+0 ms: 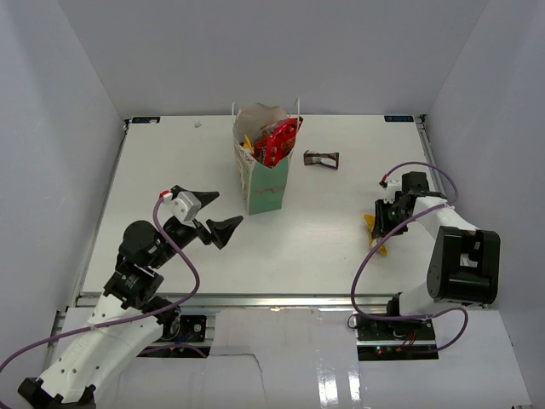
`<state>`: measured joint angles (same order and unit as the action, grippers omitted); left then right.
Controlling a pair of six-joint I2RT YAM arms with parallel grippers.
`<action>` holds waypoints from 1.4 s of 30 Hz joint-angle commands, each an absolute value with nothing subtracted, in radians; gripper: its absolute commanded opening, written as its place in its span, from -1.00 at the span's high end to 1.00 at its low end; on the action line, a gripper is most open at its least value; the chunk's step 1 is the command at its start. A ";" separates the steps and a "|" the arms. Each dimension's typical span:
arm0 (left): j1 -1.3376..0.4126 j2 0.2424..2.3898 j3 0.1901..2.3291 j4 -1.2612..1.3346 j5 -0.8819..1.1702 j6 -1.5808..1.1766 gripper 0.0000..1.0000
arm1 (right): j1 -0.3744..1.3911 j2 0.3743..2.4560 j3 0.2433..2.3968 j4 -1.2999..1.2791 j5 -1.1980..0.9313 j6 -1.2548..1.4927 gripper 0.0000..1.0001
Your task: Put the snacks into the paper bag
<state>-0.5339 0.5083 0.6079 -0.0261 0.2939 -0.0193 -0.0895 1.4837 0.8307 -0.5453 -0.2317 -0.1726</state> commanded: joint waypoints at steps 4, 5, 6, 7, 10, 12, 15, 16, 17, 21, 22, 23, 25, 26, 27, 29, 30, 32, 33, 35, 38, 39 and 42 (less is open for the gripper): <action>-0.535 0.497 0.597 -0.034 0.276 -0.008 -0.91 | -0.086 1.439 0.871 -0.534 -0.290 -0.205 0.51; -0.535 0.495 0.598 -0.032 0.273 -0.006 -0.91 | -0.084 1.427 0.890 -0.540 -0.342 -0.233 0.52; -0.535 0.497 0.597 -0.032 0.270 -0.006 -0.91 | -0.084 1.404 0.908 -0.555 -0.386 -0.276 0.52; -0.535 0.495 0.597 -0.032 0.270 -0.005 -0.91 | -0.084 1.391 0.928 -0.577 -0.449 -0.328 0.52; -0.534 0.492 0.595 -0.032 0.255 -0.003 -0.91 | -0.081 1.348 1.041 -0.676 -0.709 -0.512 0.56; -0.534 0.489 0.597 -0.035 0.239 -0.003 -0.91 | -0.052 1.336 1.159 -0.725 -0.828 -0.583 0.57; -0.534 0.480 0.592 -0.034 0.218 -0.003 -0.91 | 0.061 1.353 1.341 -0.727 -0.830 -0.571 0.60; -0.534 0.477 0.592 -0.034 0.212 -0.003 -0.91 | 0.096 1.365 1.388 -0.720 -0.816 -0.555 0.61; -0.532 0.476 0.589 -0.032 0.207 -0.003 -0.91 | 0.174 1.377 1.435 -0.712 -0.792 -0.543 0.62; -0.531 0.471 0.581 -0.028 0.164 0.029 -0.91 | 0.366 1.523 1.774 -0.667 -0.735 -0.412 0.69; -0.531 0.471 0.578 -0.028 0.157 0.031 -0.91 | 0.399 1.555 1.826 -0.661 -0.730 -0.394 0.69; -0.531 0.471 0.574 -0.028 0.147 0.034 -0.91 | 0.447 1.606 1.860 -0.643 -0.706 -0.382 0.70; -0.529 0.469 0.565 -0.022 0.126 0.043 -0.91 | 0.478 1.691 1.951 -0.594 -0.683 -0.301 0.70; -0.528 0.468 0.561 -0.018 0.121 0.046 -0.91 | 0.483 1.725 1.988 -0.582 -0.693 -0.267 0.70; -0.522 0.472 0.560 -0.015 0.118 0.049 -0.91 | 0.488 1.755 2.024 -0.568 -0.698 -0.209 0.71; -0.514 0.486 0.555 -0.014 0.118 0.055 -0.91 | 0.512 1.827 2.111 -0.520 -0.672 -0.155 0.72; -0.511 0.491 0.554 -0.012 0.120 0.057 -0.91 | 0.517 1.847 2.134 -0.500 -0.669 -0.126 0.72; -0.494 0.502 0.554 -0.011 0.127 0.058 -0.91 | 0.526 1.894 2.174 -0.418 -0.623 -0.016 0.72; -0.474 0.511 0.551 -0.008 0.139 0.060 -0.91 | 0.526 1.925 2.174 -0.328 -0.547 0.120 0.74; -0.463 0.514 0.549 -0.008 0.144 0.060 -0.91 | 0.526 1.934 2.171 -0.296 -0.535 0.155 0.74; -0.451 0.518 0.549 -0.008 0.153 0.060 -0.91 | 0.532 1.957 2.143 -0.198 -0.491 0.279 0.74; -0.449 0.518 0.548 -0.008 0.155 0.060 -0.91 | 0.535 1.973 2.141 -0.190 -0.467 0.317 0.73; -0.446 0.517 0.546 -0.008 0.160 0.060 -0.91 | 0.538 1.988 2.132 -0.183 -0.465 0.331 0.71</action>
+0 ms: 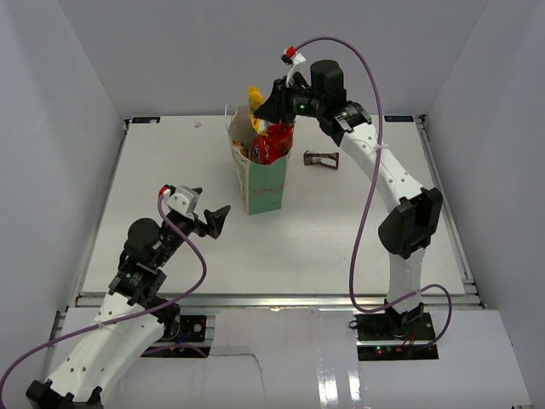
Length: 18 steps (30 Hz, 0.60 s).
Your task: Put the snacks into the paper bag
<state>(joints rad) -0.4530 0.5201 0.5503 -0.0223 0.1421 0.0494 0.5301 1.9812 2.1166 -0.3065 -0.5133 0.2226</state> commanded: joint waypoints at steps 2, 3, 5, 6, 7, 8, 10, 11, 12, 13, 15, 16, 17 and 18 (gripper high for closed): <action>-0.445 0.515 0.548 -0.008 0.164 0.060 -0.91 | 0.538 1.983 2.125 -0.178 -0.469 0.344 0.71; -0.445 0.512 0.546 -0.008 0.167 0.060 -0.91 | 0.538 1.980 2.123 -0.172 -0.475 0.347 0.71; -0.445 0.509 0.546 -0.008 0.170 0.058 -0.91 | 0.541 1.970 2.117 -0.154 -0.480 0.359 0.71; -0.445 0.509 0.546 -0.008 0.172 0.058 -0.91 | 0.545 1.967 2.112 -0.149 -0.477 0.360 0.70; -0.445 0.508 0.546 -0.009 0.175 0.058 -0.91 | 0.551 1.960 2.097 -0.147 -0.462 0.356 0.70; -0.445 0.508 0.546 -0.008 0.173 0.058 -0.91 | 0.554 1.960 2.086 -0.147 -0.457 0.354 0.67; -0.445 0.508 0.545 -0.008 0.172 0.060 -0.91 | 0.561 1.963 2.047 -0.132 -0.453 0.354 0.63; -0.445 0.505 0.545 -0.008 0.172 0.058 -0.91 | 0.561 1.967 2.040 -0.129 -0.454 0.353 0.60; -0.445 0.505 0.545 -0.008 0.170 0.058 -0.91 | 0.564 1.971 2.034 -0.127 -0.453 0.354 0.60; -0.445 0.503 0.545 -0.008 0.170 0.060 -0.91 | 0.566 1.971 2.023 -0.123 -0.451 0.354 0.58; -0.445 0.502 0.543 -0.008 0.169 0.060 -0.91 | 0.577 1.973 2.013 -0.123 -0.427 0.339 0.56; -0.445 0.502 0.545 -0.008 0.169 0.061 -0.91 | 0.580 1.973 2.003 -0.124 -0.419 0.322 0.54; -0.445 0.505 0.545 -0.008 0.169 0.061 -0.91 | 0.581 1.971 1.985 -0.124 -0.413 0.321 0.40; -0.445 0.503 0.543 -0.008 0.170 0.061 -0.91 | 0.581 1.967 1.976 -0.124 -0.408 0.318 0.32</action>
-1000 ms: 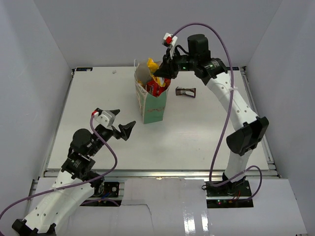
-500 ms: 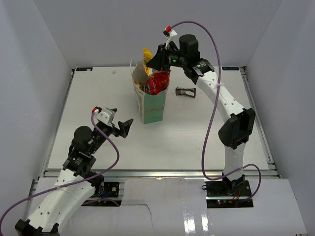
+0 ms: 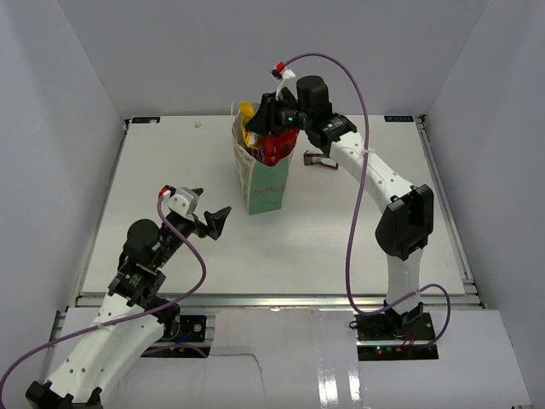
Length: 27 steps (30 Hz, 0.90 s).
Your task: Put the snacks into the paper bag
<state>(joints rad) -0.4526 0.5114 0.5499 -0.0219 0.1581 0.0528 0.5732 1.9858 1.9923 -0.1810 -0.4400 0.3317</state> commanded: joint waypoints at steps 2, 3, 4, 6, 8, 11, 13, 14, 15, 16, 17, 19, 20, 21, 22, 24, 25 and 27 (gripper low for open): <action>-0.445 0.505 0.543 -0.008 0.172 0.061 -0.91 | 0.581 1.959 1.962 -0.124 -0.408 0.299 0.05; -0.445 0.503 0.545 -0.008 0.172 0.060 -0.91 | 0.581 1.948 1.960 -0.124 -0.402 0.293 -0.04; -0.445 0.502 0.545 -0.008 0.173 0.060 -0.91 | 0.581 1.941 1.959 -0.126 -0.399 0.287 -0.16; -0.445 0.502 0.543 -0.009 0.176 0.060 -0.91 | 0.583 1.915 1.962 -0.129 -0.391 0.262 -0.25; -0.445 0.502 0.543 -0.008 0.178 0.060 -0.91 | 0.581 1.892 1.963 -0.130 -0.390 0.236 -0.32; -0.445 0.500 0.545 -0.008 0.179 0.060 -0.91 | 0.581 1.842 1.973 -0.146 -0.423 0.178 -0.42; -0.445 0.499 0.543 -0.008 0.183 0.058 -0.91 | 0.581 1.798 1.999 -0.190 -0.593 0.016 -0.53; -0.445 0.497 0.543 -0.008 0.183 0.057 -0.91 | 0.581 1.767 2.008 -0.213 -0.735 -0.117 -0.59; -0.445 0.497 0.543 -0.008 0.184 0.058 -0.91 | 0.581 1.750 2.022 -0.266 -0.824 -0.174 -0.67; -0.445 0.497 0.543 -0.008 0.187 0.057 -0.91 | 0.581 1.731 2.023 -0.288 -0.825 -0.219 -0.70; -0.445 0.495 0.543 -0.008 0.189 0.057 -0.91 | 0.580 1.712 2.019 -0.307 -0.847 -0.260 -0.73; -0.445 0.494 0.543 -0.008 0.192 0.057 -0.91 | 0.569 1.655 1.997 -0.377 -0.879 -0.411 -0.81; -0.445 0.492 0.545 -0.009 0.192 0.055 -0.91 | 0.558 1.623 1.984 -0.408 -0.905 -0.470 -0.82; -0.445 0.489 0.545 -0.008 0.193 0.052 -0.91 | 0.545 1.603 1.962 -0.426 -0.910 -0.529 -0.82; -0.445 0.489 0.543 -0.008 0.196 0.054 -0.91 | 0.526 1.583 1.892 -0.431 -0.920 -0.616 -0.82; -0.445 0.488 0.543 -0.008 0.199 0.052 -0.91 | 0.448 1.523 1.811 -0.426 -0.981 -0.707 -0.79; -0.445 0.488 0.543 -0.008 0.204 0.052 -0.91 | 0.387 1.508 1.734 -0.423 -1.012 -0.809 -0.76; -0.445 0.489 0.545 -0.008 0.207 0.049 -0.91 | 0.327 1.480 1.672 -0.417 -1.055 -0.889 -0.77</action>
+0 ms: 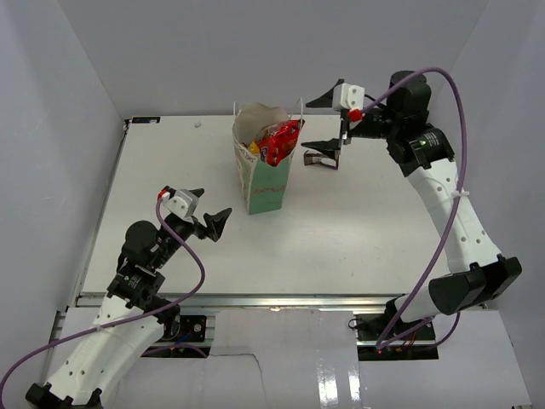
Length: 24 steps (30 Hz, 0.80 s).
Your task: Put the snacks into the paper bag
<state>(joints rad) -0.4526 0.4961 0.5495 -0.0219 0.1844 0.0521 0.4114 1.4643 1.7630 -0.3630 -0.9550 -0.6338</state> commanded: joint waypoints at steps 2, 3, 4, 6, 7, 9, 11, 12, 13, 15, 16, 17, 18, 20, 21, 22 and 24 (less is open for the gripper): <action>-0.445 0.488 0.545 -0.008 0.213 0.049 -0.91 | 0.255 1.491 1.628 -0.416 -1.019 -0.963 -0.78; -0.445 0.488 0.545 -0.008 0.213 0.049 -0.91 | 0.235 1.503 1.625 -0.419 -1.002 -0.979 -0.78; -0.445 0.488 0.546 -0.008 0.215 0.049 -0.91 | 0.220 1.514 1.621 -0.422 -0.979 -0.992 -0.78; -0.445 0.486 0.546 -0.008 0.216 0.049 -0.91 | 0.190 1.549 1.606 -0.422 -0.896 -1.023 -0.78; -0.445 0.485 0.545 -0.008 0.218 0.049 -0.91 | 0.192 1.563 1.598 -0.422 -0.853 -1.037 -0.79; -0.445 0.485 0.546 -0.008 0.218 0.049 -0.91 | 0.193 1.612 1.582 -0.416 -0.755 -1.065 -0.78; -0.445 0.486 0.545 -0.008 0.219 0.049 -0.91 | 0.193 1.678 1.578 -0.408 -0.654 -1.072 -0.78; -0.445 0.488 0.545 0.021 0.221 0.049 -0.91 | 0.193 1.701 1.578 -0.390 -0.622 -1.074 -0.78; -0.445 0.489 0.543 0.021 0.219 0.049 -0.91 | 0.193 1.753 1.580 -0.385 -0.562 -1.081 -0.78; -0.445 0.491 0.543 0.023 0.222 0.049 -0.91 | 0.195 1.817 1.623 -0.390 -0.514 -1.107 -0.79; -0.445 0.495 0.542 0.023 0.222 0.051 -0.91 | 0.196 1.894 1.655 -0.408 -0.470 -1.121 -0.79; -0.445 0.497 0.541 0.023 0.222 0.052 -0.91 | 0.198 1.935 1.692 -0.429 -0.454 -1.147 -0.79; -0.445 0.500 0.540 0.023 0.221 0.054 -0.91 | 0.201 1.972 1.768 -0.471 -0.442 -1.158 -0.79; -0.445 0.502 0.538 0.023 0.219 0.057 -0.91 | 0.209 2.074 1.831 -0.503 -0.408 -1.184 -0.79; -0.443 0.503 0.538 0.026 0.216 0.060 -0.91 | 0.218 2.097 1.865 -0.511 -0.396 -1.205 -0.79; -0.443 0.505 0.537 0.026 0.213 0.061 -0.91 | 0.222 2.133 1.873 -0.506 -0.375 -1.213 -0.79; -0.443 0.509 0.535 0.026 0.213 0.064 -0.91 | 0.233 2.167 1.888 -0.496 -0.359 -1.219 -0.79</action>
<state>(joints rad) -0.4507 0.5022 0.5484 0.0109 0.2066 0.0532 0.2092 2.1571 1.8233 -0.4706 -0.4229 -1.1637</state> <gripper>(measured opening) 0.950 0.892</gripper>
